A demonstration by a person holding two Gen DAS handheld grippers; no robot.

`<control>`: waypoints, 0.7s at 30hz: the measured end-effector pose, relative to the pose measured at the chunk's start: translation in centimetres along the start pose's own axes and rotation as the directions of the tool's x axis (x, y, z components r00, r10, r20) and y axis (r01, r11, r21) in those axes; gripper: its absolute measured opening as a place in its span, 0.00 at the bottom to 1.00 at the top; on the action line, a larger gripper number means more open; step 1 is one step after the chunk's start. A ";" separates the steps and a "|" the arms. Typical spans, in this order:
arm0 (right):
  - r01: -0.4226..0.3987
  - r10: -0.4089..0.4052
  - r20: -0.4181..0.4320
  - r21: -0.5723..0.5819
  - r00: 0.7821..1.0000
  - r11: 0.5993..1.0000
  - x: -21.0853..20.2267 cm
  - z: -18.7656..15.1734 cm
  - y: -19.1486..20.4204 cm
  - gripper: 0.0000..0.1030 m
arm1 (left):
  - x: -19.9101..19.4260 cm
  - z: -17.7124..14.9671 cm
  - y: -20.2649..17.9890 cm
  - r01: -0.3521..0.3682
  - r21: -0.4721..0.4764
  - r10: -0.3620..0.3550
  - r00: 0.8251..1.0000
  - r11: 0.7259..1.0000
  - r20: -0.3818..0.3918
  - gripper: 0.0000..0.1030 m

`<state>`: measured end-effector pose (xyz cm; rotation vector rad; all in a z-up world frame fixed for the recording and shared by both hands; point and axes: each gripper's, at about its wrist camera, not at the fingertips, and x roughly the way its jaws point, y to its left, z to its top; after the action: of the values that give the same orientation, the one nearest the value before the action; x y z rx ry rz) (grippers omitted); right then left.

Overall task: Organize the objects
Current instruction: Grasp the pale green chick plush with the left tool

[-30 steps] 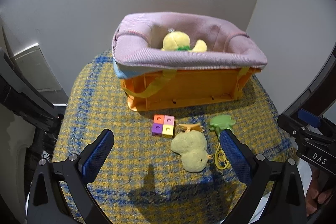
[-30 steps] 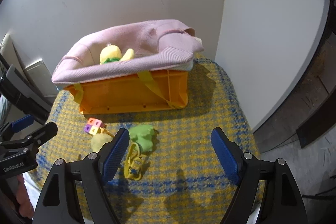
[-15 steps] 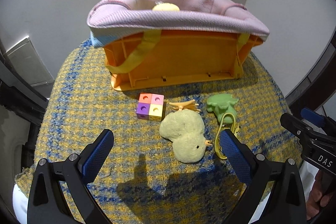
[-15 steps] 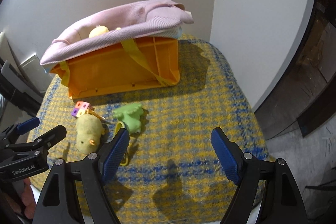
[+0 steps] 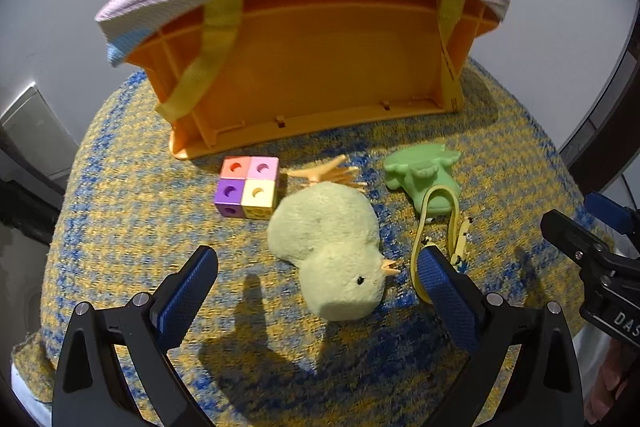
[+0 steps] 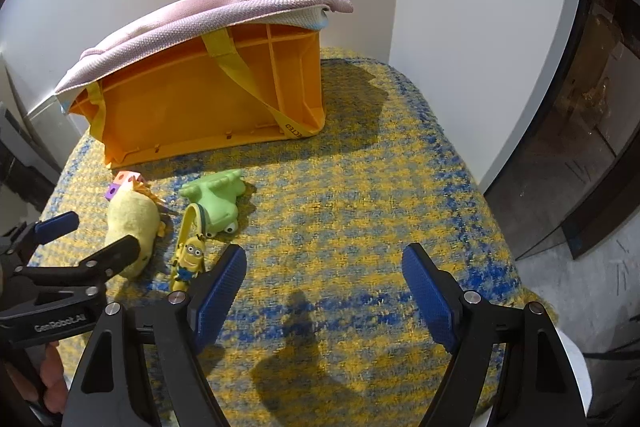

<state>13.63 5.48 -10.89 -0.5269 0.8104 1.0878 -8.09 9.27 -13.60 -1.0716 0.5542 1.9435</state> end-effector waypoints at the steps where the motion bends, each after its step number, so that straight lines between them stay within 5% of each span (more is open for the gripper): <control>1: -0.007 0.007 -0.003 0.006 1.000 1.000 0.2 -0.1 -0.1 0.78 | 0.3 -0.1 -0.1 0.001 0.003 -0.001 1.000 1.000 -0.005 0.98; 8: -0.029 0.029 -0.003 0.010 1.000 1.000 0.6 -0.4 -0.2 0.78 | 1.5 -0.4 -0.7 0.004 0.015 -0.003 1.000 1.000 -0.025 0.90; 12: -0.042 0.042 -0.008 0.009 0.999 0.999 0.9 -0.5 -0.2 0.78 | 2.1 -0.5 -0.6 0.017 0.014 -0.017 0.999 1.000 -0.041 0.69; 19: -0.048 0.048 -0.012 0.012 0.999 0.999 1.1 -0.5 -0.4 0.78 | 2.2 -0.7 0.2 0.019 -0.010 -0.019 0.999 1.000 -0.038 0.54; 21: -0.048 0.049 -0.012 0.010 0.999 0.999 1.0 -0.6 -0.4 0.78 | 2.0 -0.7 0.1 0.027 -0.003 -0.027 0.999 1.000 -0.030 0.41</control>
<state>14.06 5.50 -12.07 -0.5084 0.8419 1.1259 -8.42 9.59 -15.64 -1.1054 0.5514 1.9080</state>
